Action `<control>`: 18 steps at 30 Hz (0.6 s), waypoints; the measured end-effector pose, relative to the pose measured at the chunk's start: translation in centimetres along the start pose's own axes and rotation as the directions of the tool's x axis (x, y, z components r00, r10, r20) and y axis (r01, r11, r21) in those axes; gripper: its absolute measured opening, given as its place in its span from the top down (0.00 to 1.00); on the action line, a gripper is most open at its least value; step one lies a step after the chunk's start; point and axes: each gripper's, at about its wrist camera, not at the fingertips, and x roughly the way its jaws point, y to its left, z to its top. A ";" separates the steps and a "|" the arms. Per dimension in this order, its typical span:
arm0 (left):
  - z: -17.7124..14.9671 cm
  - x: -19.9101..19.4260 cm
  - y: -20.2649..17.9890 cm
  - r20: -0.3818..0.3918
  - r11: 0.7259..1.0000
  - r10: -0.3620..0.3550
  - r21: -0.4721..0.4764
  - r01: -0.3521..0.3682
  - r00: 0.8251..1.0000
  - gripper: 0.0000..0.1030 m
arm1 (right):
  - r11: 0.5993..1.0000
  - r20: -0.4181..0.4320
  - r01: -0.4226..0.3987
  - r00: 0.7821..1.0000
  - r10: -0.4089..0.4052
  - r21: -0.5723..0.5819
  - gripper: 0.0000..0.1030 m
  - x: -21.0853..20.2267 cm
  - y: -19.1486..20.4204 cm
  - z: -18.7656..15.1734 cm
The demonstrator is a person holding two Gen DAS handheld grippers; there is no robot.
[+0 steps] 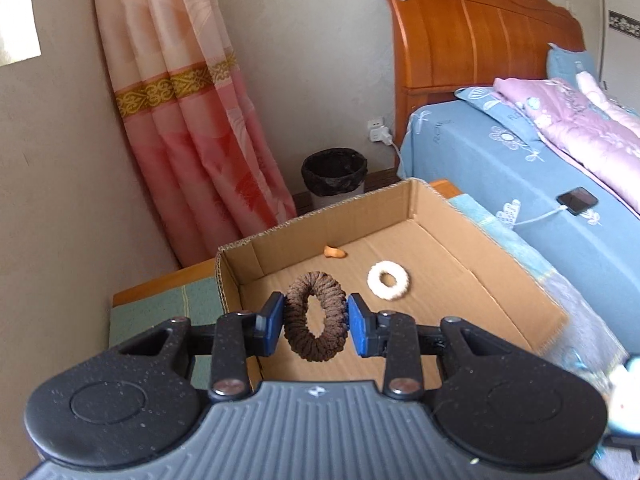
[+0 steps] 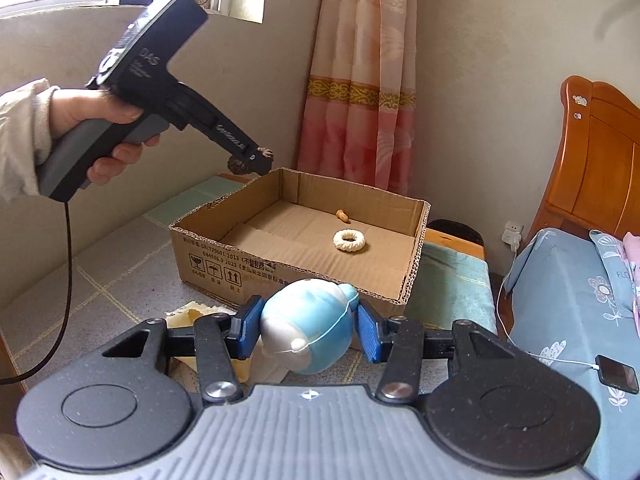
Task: Organize soft objects
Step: 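Carry the brown hair tie into the box and open the left gripper, then lower the blue plush toy into the box and open the right gripper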
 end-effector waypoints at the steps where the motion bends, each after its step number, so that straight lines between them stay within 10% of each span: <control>1: 0.3 0.7 0.2 0.004 1.000 0.011 -0.001 -0.011 1.000 0.54 | 1.000 -0.003 0.002 1.000 -0.002 0.000 0.47 0.1 -0.1 0.0; 4: 0.4 1.7 0.4 0.001 0.998 0.062 0.007 -0.062 0.998 0.21 | 1.000 -0.008 0.004 1.000 -0.004 0.005 0.47 0.4 -0.3 0.0; 18: -4.0 -5.9 -0.4 0.034 0.999 0.037 -0.040 -0.035 0.999 0.05 | 0.999 -0.010 0.015 1.000 -0.015 0.031 0.47 0.9 -0.6 0.9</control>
